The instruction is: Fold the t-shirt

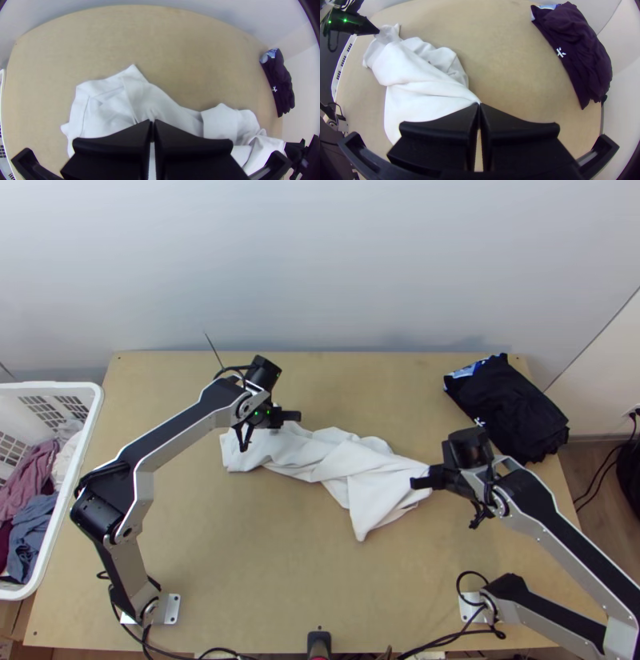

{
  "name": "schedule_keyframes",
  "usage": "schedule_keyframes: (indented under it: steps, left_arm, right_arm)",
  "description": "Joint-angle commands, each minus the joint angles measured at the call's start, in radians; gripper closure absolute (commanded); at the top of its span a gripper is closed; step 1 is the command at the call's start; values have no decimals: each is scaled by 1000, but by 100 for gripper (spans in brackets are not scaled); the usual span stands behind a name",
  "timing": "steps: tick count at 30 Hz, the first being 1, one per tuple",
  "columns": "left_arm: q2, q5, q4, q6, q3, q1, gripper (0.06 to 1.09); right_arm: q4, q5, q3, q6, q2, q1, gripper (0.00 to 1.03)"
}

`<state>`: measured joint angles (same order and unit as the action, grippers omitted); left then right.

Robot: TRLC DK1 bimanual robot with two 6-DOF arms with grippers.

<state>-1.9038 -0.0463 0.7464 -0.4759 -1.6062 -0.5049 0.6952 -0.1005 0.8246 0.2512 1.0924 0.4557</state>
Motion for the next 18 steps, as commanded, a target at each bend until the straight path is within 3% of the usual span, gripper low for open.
schedule_keyframes:
  steps: [1, 6, 11, 13, 15, 17, 18]
  left_arm:
    - [54, -10, 1, -13, -107, 31, 105]
    - [72, -13, 33, -13, -179, 83, 104]
    - [109, -21, 36, -23, -120, 82, 105]
    - [123, -24, 31, -23, -95, 75, 105]
    - [127, -26, 30, -24, -80, 74, 105]
    - [127, -27, 28, -24, -69, 75, 104]
    - [127, -27, 28, -24, -66, 75, 104]
  right_arm:
    - [-40, -4, 48, -12, 21, -97, 100]
    - [-200, -2, 50, -7, 152, -238, 100]
    - [-359, -2, 62, 85, 282, -307, 97]
    - [-361, -2, 71, 134, 288, -301, 63]
    - [-355, -2, 73, 152, 273, -278, 36]
    - [-330, -2, 71, 174, 233, -247, 19]
    - [-315, -2, 73, 177, 213, -236, 16]
